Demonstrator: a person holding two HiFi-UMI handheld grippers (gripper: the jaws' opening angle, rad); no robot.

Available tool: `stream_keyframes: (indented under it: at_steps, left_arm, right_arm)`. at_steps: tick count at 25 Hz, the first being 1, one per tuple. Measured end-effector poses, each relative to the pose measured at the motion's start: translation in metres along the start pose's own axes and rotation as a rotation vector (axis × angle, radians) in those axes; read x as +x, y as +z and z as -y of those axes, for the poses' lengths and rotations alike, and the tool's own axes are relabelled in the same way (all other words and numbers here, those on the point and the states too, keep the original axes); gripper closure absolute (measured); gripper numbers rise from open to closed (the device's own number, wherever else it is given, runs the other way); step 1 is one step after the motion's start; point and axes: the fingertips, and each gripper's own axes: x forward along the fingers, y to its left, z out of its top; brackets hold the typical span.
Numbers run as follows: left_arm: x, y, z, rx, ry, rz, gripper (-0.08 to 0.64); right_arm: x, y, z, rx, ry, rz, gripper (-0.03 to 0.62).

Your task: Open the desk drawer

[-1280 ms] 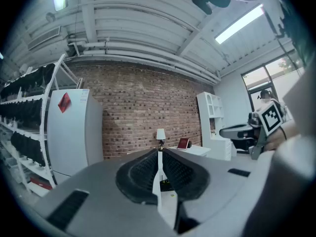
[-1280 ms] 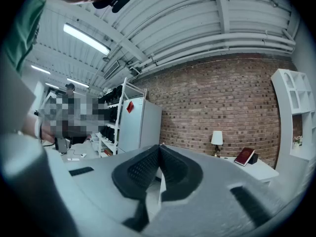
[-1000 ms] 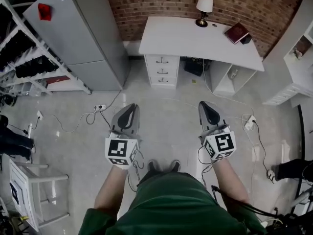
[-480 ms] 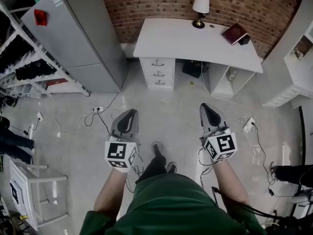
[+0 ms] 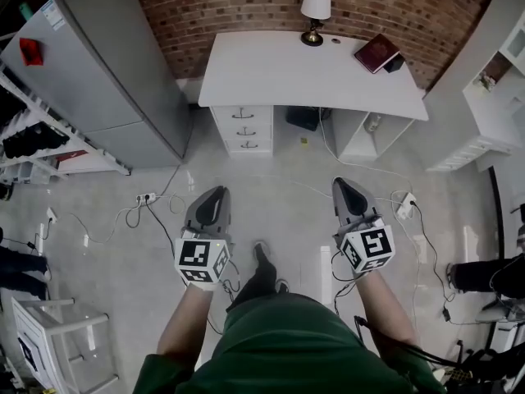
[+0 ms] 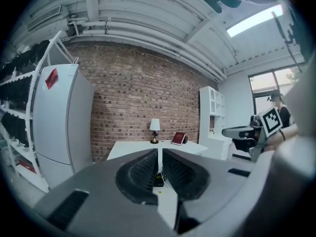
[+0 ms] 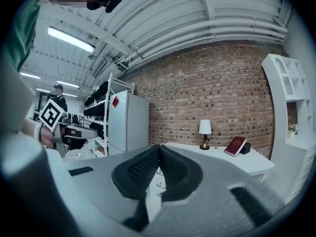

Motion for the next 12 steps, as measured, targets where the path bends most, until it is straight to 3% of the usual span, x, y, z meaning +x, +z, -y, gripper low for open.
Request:
stream_keyframes:
  at_steps: [12]
  left_arm:
    - [0.114,0.008,-0.055,-0.063,-0.082,0.001,0.535]
  right_arm:
    - [0.082,0.013,0.046,-0.045,-0.097,-0.064,0.592]
